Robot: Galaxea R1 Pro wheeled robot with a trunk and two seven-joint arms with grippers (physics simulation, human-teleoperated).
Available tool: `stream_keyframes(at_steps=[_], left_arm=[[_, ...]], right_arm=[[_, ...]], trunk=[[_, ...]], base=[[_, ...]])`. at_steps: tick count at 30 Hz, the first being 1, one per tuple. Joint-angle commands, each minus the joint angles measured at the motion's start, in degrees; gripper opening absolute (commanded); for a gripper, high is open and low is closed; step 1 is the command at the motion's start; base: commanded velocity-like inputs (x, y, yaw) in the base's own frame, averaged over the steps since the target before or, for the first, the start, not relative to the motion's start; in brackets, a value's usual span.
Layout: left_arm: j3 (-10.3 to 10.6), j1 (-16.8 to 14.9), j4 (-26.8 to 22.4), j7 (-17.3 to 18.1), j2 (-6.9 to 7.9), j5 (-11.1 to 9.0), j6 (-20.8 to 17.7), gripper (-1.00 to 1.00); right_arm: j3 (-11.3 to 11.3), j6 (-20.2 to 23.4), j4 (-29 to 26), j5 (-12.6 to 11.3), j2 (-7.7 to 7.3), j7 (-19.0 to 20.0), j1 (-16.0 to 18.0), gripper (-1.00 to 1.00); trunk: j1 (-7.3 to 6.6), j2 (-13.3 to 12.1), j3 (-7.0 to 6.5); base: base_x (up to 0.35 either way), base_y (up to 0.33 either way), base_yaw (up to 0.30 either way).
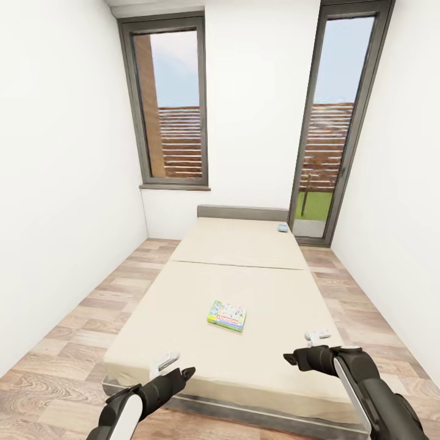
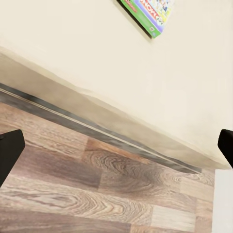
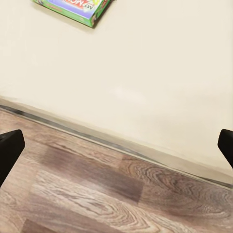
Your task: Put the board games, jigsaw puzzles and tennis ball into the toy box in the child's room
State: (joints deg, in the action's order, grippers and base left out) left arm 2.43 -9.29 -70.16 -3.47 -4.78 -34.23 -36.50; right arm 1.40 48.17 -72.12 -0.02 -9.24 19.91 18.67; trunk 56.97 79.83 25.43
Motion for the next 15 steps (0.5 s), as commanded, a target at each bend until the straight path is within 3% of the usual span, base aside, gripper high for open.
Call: stream_keyframes(at_steps=[1, 8, 15], left_arm=[[0.0, 0.0, -0.1, -0.3, 0.0, -0.5, -0.1, 1.0], [0.1, 0.5, -0.1, -0.4, 0.02, -0.4, 0.5, 1.0], [0.1, 0.7, -0.1, -0.5, 0.03, -0.4, 1.5, 1.0]], right_arm=[[0.0, 0.3, -0.1, 0.0, -0.05, 0.1, 0.1, 1.0], [0.0, 0.3, -0.3, 0.0, -0.07, 0.1, 0.1, 1.0], [-0.1, 0.3, -0.5, 0.0, -0.05, 0.1, 0.1, 1.0]], trunk=[[0.0, 0.0, 0.07], [0.0, 0.0, 0.07], [0.0, 0.0, 0.07]], base=[[0.0, 0.0, 0.0], [0.0, -0.003, 0.01], [0.0, -0.124, 0.142]])
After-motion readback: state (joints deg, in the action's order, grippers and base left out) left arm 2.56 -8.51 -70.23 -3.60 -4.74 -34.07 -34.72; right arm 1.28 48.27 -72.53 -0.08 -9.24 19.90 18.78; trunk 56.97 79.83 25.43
